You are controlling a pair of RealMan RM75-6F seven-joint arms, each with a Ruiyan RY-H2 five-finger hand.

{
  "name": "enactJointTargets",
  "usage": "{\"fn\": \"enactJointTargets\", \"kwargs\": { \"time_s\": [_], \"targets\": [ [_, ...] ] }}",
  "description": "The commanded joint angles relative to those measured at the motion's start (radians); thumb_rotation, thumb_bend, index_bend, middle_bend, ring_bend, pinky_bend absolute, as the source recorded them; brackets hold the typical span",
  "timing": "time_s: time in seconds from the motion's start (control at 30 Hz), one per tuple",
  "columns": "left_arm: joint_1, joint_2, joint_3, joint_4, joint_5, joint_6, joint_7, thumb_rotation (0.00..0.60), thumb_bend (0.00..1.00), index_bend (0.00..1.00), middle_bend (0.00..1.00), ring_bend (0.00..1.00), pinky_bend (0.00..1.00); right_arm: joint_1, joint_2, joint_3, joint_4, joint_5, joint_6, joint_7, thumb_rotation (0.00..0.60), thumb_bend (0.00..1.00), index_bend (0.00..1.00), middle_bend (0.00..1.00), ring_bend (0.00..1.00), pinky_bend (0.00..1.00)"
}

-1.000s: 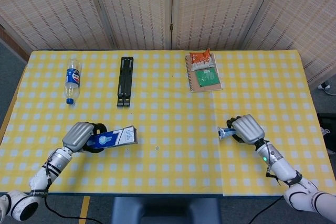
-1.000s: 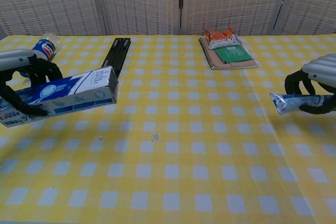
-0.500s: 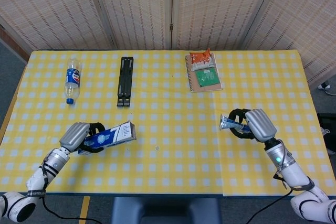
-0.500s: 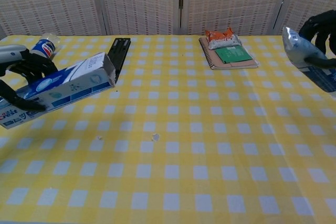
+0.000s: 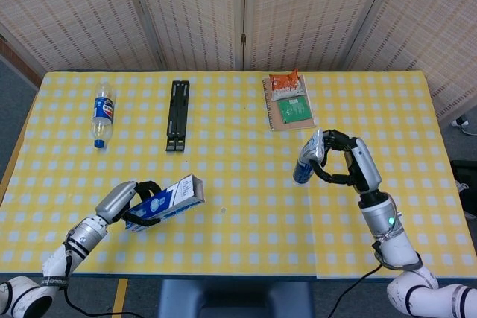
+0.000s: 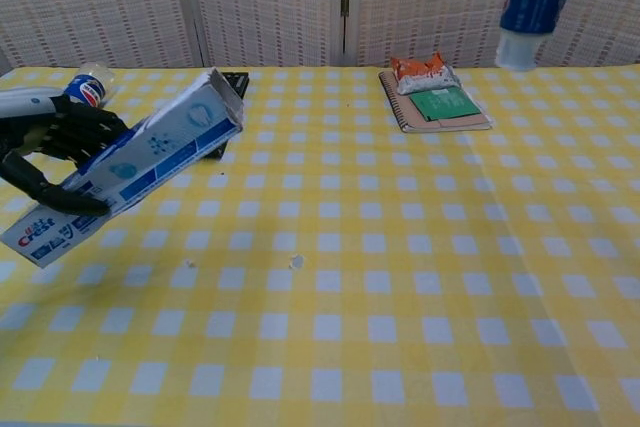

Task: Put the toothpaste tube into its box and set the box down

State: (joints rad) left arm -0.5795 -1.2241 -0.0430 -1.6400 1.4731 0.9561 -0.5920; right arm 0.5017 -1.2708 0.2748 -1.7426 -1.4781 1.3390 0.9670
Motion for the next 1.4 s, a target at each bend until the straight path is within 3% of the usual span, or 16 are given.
{"fn": "enactJointTargets", "kwargs": {
  "time_s": [0.03,0.33,0.67,1.17,1.4],
  "targets": [
    [-0.004,-0.025,-0.007,-0.018,0.018,0.013,-0.044,0.6,0.47,0.48,0.53,0.53,0.5,0.022,-0.041,0.041,-0.014,0.019,0.022,0.04,0.6,0.39,0.78,0.59,0.58,0.67],
    [-0.026,-0.112,-0.022,-0.004,0.044,0.025,-0.147,0.6,0.47,0.49,0.54,0.53,0.51,0.044,-0.092,0.08,-0.016,0.065,-0.006,0.132,0.6,0.39,0.78,0.59,0.57,0.67],
    [-0.051,-0.19,-0.019,0.02,0.049,0.015,-0.117,0.6,0.47,0.49,0.55,0.54,0.53,0.062,-0.095,0.077,-0.029,0.06,-0.059,0.137,0.6,0.39,0.78,0.58,0.57,0.68],
    [-0.132,-0.311,-0.038,0.08,0.099,0.001,-0.258,0.6,0.47,0.52,0.56,0.56,0.57,0.092,0.014,0.097,-0.121,0.051,-0.164,0.215,0.6,0.39,0.78,0.58,0.57,0.69],
    [-0.165,-0.325,0.005,0.165,0.155,-0.008,-0.411,0.6,0.47,0.52,0.58,0.56,0.58,0.06,0.107,0.091,-0.161,0.005,-0.139,0.178,0.6,0.39,0.78,0.58,0.57,0.69]
  ]
}}
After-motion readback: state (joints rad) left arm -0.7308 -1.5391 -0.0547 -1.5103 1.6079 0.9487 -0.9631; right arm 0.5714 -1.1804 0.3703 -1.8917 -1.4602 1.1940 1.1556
